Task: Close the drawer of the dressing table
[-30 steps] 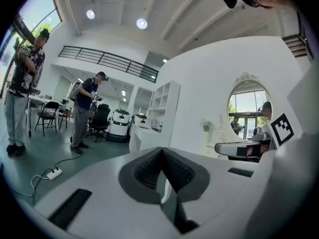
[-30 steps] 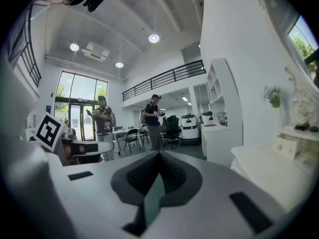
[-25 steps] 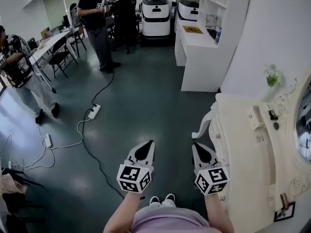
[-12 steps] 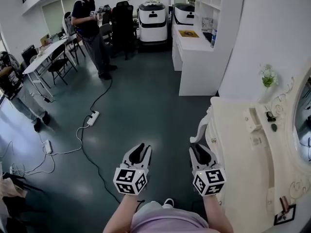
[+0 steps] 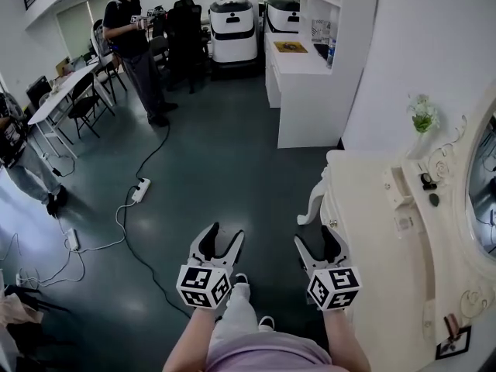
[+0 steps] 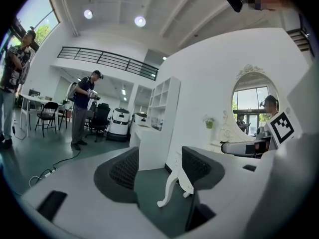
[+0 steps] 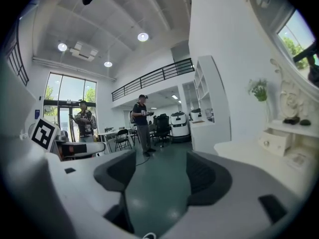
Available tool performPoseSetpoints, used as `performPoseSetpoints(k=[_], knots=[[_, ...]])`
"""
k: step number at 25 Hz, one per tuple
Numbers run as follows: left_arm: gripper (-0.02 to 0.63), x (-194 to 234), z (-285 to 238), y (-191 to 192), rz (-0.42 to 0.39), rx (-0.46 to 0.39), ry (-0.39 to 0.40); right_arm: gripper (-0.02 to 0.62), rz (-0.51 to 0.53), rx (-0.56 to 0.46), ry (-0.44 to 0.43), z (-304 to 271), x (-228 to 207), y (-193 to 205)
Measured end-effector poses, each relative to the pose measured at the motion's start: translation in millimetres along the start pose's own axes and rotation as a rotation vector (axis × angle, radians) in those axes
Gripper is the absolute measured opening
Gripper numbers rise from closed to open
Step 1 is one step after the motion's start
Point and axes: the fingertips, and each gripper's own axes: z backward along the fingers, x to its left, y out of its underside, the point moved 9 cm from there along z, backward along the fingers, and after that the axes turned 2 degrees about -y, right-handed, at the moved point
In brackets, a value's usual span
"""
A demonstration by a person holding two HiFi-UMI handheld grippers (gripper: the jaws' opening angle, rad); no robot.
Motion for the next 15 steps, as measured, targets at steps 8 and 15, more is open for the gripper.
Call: performPoseSetpoints(k=[8,15], knots=[[0.309,26.6,-87.5,-1.7,-0.008,0.026,0.082,0.371,-0.028,0.026,0.095,-59.4,-39.0,-2.3],[0.32,59.3,-198.8,-27.8,-0.018,0.04,0.204,0.382,-0.05,0.012,0.215,-134.1,-75.4,-30.1]])
